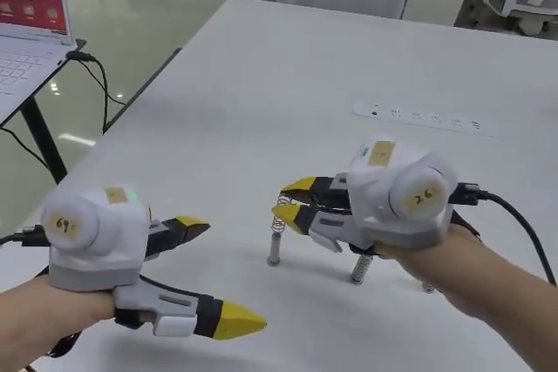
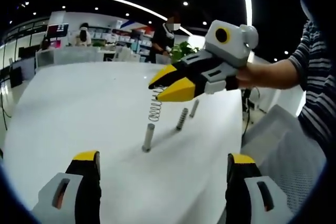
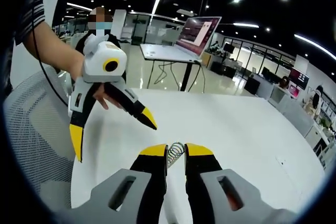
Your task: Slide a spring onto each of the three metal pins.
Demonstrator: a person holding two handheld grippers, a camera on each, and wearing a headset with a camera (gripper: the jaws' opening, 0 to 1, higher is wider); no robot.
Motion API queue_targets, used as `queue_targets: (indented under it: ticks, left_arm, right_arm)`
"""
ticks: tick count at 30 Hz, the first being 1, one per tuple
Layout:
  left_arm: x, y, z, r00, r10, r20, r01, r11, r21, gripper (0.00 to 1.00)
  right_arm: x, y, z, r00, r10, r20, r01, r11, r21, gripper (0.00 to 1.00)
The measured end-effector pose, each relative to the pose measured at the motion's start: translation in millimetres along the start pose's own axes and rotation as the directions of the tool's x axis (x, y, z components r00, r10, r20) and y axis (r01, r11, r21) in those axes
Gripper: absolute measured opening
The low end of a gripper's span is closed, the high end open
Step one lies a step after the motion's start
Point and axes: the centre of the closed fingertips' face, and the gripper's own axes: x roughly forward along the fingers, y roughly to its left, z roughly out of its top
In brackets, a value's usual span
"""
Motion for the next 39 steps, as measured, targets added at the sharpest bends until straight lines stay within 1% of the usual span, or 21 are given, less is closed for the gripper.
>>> queue_targets:
  ticks: [3, 6, 11, 15, 19, 24, 26, 28, 33, 34, 35, 36, 39]
  left_arm:
    - [-2.6, 1.9, -0.1, 1.0000, 0.004, 0.004, -0.004, 1.000, -0.003, 0.98]
    - [-3.8, 3.3, 0.7, 0.9999, 0.009, 0.012, -0.009, 1.000, -0.009, 0.98]
    - [-4.2, 2.2, 3.7, 0.9997, 0.010, 0.023, -0.010, 1.000, -0.011, 0.98]
    - [-5.1, 2.2, 3.8, 0.9997, 0.011, 0.023, -0.011, 1.000, -0.010, 0.98]
    - [-5.5, 2.8, 3.0, 0.9996, 0.017, 0.024, -0.016, 1.000, -0.015, 0.98]
    - [-5.9, 3.0, 0.2, 0.9996, 0.019, 0.020, -0.019, 1.000, -0.017, 0.98]
    - [-6.6, 3.1, 0.5, 0.9994, 0.024, 0.024, -0.024, 1.000, -0.017, 0.98]
    - [-7.1, 2.9, 0.7, 0.9994, 0.025, 0.024, -0.025, 1.000, -0.019, 0.98]
    - [-7.9, 4.3, 1.9, 0.9993, 0.028, 0.026, -0.028, 0.999, -0.018, 0.98]
    - [-7.9, 4.5, 2.0, 0.9993, 0.029, 0.026, -0.028, 0.999, -0.017, 0.98]
    - [-7.7, 4.1, 2.0, 0.9994, 0.027, 0.024, -0.026, 1.000, -0.017, 0.98]
    - [-7.5, 3.9, 2.1, 0.9994, 0.026, 0.024, -0.025, 1.000, -0.017, 0.98]
    - [-6.9, 3.0, 2.7, 0.9994, 0.024, 0.023, -0.024, 1.000, -0.015, 0.98]
  right_arm:
    - [1.3, 0.6, -3.4, 1.0000, 0.003, -0.006, -0.003, 1.000, 0.007, 0.09]
    - [3.0, 0.6, -5.0, 0.9999, 0.004, -0.012, -0.004, 1.000, -0.003, 0.09]
    - [5.9, 1.1, -8.9, 0.9997, 0.009, -0.022, -0.009, 1.000, -0.003, 0.09]
    - [8.4, 4.4, -13.7, 0.9993, 0.016, -0.032, -0.017, 1.000, -0.011, 0.10]
    - [13.1, 8.2, -22.1, 0.9986, 0.023, -0.049, -0.024, 1.000, -0.016, 0.10]
    - [19.2, 15.2, -35.9, 0.9949, 0.037, -0.093, -0.040, 0.998, -0.039, 0.10]
    - [21.9, 17.2, -42.5, 0.9931, 0.041, -0.110, -0.046, 0.998, -0.046, 0.10]
    - [23.9, 18.2, -47.4, 0.9919, 0.043, -0.120, -0.047, 0.998, -0.037, 0.08]
    - [28.6, 19.8, -57.0, 0.9882, 0.046, -0.146, -0.053, 0.998, -0.045, 0.08]
    - [28.4, 19.9, -57.8, 0.9884, 0.044, -0.145, -0.051, 0.998, -0.046, 0.08]
    - [28.8, 18.7, -55.0, 0.9905, 0.043, -0.130, -0.048, 0.998, -0.034, 0.08]
    - [29.3, 18.1, -55.1, 0.9904, 0.044, -0.131, -0.048, 0.999, -0.024, 0.08]
    - [29.9, 15.8, -54.5, 0.9908, 0.037, -0.130, -0.041, 0.999, -0.024, 0.08]
